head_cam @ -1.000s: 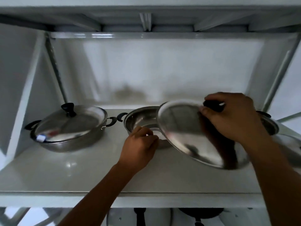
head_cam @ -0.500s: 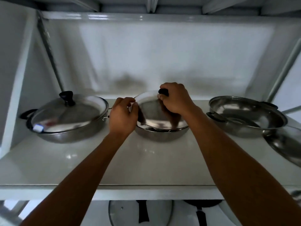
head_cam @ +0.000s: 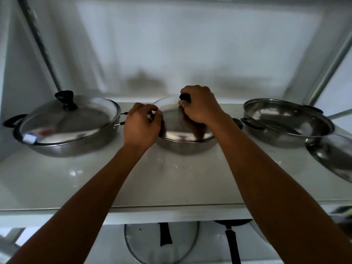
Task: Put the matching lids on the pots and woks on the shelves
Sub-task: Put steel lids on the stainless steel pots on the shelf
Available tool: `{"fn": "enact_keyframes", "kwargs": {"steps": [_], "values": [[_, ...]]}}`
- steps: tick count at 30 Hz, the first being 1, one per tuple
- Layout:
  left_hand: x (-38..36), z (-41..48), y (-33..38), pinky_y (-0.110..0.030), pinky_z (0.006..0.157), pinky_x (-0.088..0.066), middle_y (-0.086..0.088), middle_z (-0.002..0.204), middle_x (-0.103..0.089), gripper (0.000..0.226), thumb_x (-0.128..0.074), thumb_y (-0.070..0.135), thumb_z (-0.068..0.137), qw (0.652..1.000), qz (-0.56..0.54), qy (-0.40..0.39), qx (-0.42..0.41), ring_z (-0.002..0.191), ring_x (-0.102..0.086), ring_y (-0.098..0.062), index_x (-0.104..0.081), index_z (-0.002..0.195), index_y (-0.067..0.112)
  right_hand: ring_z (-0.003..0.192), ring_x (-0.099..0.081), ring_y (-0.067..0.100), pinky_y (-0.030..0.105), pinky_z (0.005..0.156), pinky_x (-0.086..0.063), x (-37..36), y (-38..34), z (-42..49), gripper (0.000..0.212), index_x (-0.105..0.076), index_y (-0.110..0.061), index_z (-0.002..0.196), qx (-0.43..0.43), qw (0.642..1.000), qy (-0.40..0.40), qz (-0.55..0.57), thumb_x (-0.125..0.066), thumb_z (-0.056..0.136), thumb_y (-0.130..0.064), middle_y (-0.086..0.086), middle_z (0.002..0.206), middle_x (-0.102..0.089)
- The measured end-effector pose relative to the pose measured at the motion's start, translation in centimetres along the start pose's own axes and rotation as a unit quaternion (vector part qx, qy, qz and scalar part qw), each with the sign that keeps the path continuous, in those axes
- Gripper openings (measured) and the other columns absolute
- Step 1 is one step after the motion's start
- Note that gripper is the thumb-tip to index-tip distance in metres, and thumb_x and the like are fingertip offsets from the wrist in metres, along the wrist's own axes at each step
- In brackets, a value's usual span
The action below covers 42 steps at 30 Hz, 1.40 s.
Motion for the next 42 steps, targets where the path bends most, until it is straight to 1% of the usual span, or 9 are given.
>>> {"fn": "enact_keyframes", "kwargs": {"steps": [5,9,14,18,23,26,35,38,42], "values": [[-0.4,-0.5,1.0,-0.034,0.081,-0.050,-0.009,0.108,-0.065,0.023,-0.057,0.028,0.087,0.999,0.030,0.022,-0.008,0.100,-0.062,-0.029,-0.072,0.102,0.018,0.113,-0.055,0.033,0.034,0.088,-0.039,0.1,0.2,-0.8,0.032,-0.062,-0.014,0.118,0.000,1.000,-0.009,-0.006,-0.056,0.091,-0.031,0.011,0.118,-0.064],[-1.7,-1.9,5.7,-0.040,0.081,-0.052,-0.009,0.108,-0.065,0.028,-0.055,0.030,0.086,0.995,0.018,0.017,-0.097,0.097,-0.062,-0.028,-0.071,0.104,0.015,0.126,-0.045,0.033,0.037,0.103,-0.034,2.3,2.4,-4.0,0.056,-0.047,-0.015,0.138,-0.004,0.999,0.046,0.020,-0.054,0.090,-0.042,0.011,0.139,-0.051],[-5.8,-5.0,12.9,-0.031,0.082,-0.050,-0.007,0.110,-0.066,0.030,-0.055,0.031,0.088,0.981,-0.014,-0.023,-0.191,0.098,-0.063,-0.023,-0.069,0.109,0.014,0.117,-0.051,0.028,0.033,0.094,-0.039,7.2,8.5,-9.9,0.045,-0.058,-0.019,0.129,-0.014,0.996,0.079,-0.027,-0.055,0.090,-0.043,0.005,0.128,-0.061],[-10.9,-7.6,17.8,-0.041,0.079,-0.054,-0.007,0.104,-0.065,0.029,-0.055,0.030,0.089,0.973,-0.030,-0.069,-0.220,0.093,-0.063,-0.023,-0.068,0.111,0.016,0.099,-0.061,0.016,0.035,0.089,-0.048,11.2,14.1,-13.5,0.034,-0.066,-0.020,0.110,0.004,0.999,0.051,-0.017,-0.055,0.089,-0.045,-0.003,0.109,-0.069],[-17.4,-10.0,23.4,-0.043,0.085,-0.055,-0.006,0.114,-0.067,0.030,-0.056,0.028,0.086,0.968,0.000,-0.107,-0.228,0.102,-0.065,-0.027,-0.067,0.113,0.020,0.106,-0.063,0.024,0.037,0.094,-0.047,15.0,21.6,-17.1,0.044,-0.066,-0.012,0.115,-0.029,0.999,0.040,-0.020,-0.056,0.086,-0.043,0.007,0.116,-0.069],[-20.5,-11.1,25.6,-0.037,0.078,-0.056,-0.005,0.113,-0.066,0.029,-0.058,0.027,0.086,0.967,0.011,-0.114,-0.229,0.100,-0.064,-0.025,-0.067,0.113,0.021,0.101,-0.062,0.022,0.027,0.086,-0.041,16.3,25.3,-18.1,0.034,-0.065,-0.015,0.116,-0.032,0.999,0.025,-0.028,-0.060,0.089,-0.035,0.006,0.113,-0.069],[-24.7,-11.3,26.8,-0.033,0.081,-0.049,-0.004,0.100,-0.067,0.024,-0.062,0.029,0.087,0.965,0.088,-0.083,-0.234,0.095,-0.062,-0.023,-0.072,0.106,0.018,0.117,-0.052,0.028,0.046,0.099,-0.040,18.4,32.6,-19.1,0.040,-0.063,-0.025,0.118,-0.074,0.992,-0.011,-0.105,-0.055,0.086,-0.046,0.005,0.119,-0.066],[-25.0,-11.1,26.4,-0.029,0.080,-0.044,-0.003,0.091,-0.067,0.018,-0.064,0.028,0.088,0.962,0.089,-0.087,-0.242,0.088,-0.060,-0.021,-0.076,0.096,0.017,0.121,-0.048,0.031,0.046,0.099,-0.038,19.2,36.0,-20.4,0.044,-0.058,-0.030,0.124,-0.156,0.978,-0.037,-0.135,-0.055,0.085,-0.052,0.004,0.127,-0.059],[-25.5,-11.1,26.1,-0.029,0.081,-0.044,-0.002,0.090,-0.067,0.016,-0.066,0.026,0.088,0.963,0.057,-0.108,-0.241,0.088,-0.059,-0.019,-0.076,0.096,0.017,0.106,-0.058,0.031,0.039,0.089,-0.044,19.4,37.9,-21.6,0.035,-0.067,-0.028,0.111,-0.189,0.975,-0.039,-0.112,-0.058,0.086,-0.051,0.005,0.112,-0.067]]}}
Point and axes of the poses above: each hand's wrist, its own z-axis towards the middle knuckle, its own x-axis out of the back of the hand, y = z × x, the point moved 2 cm from there along z, towards the middle knuckle
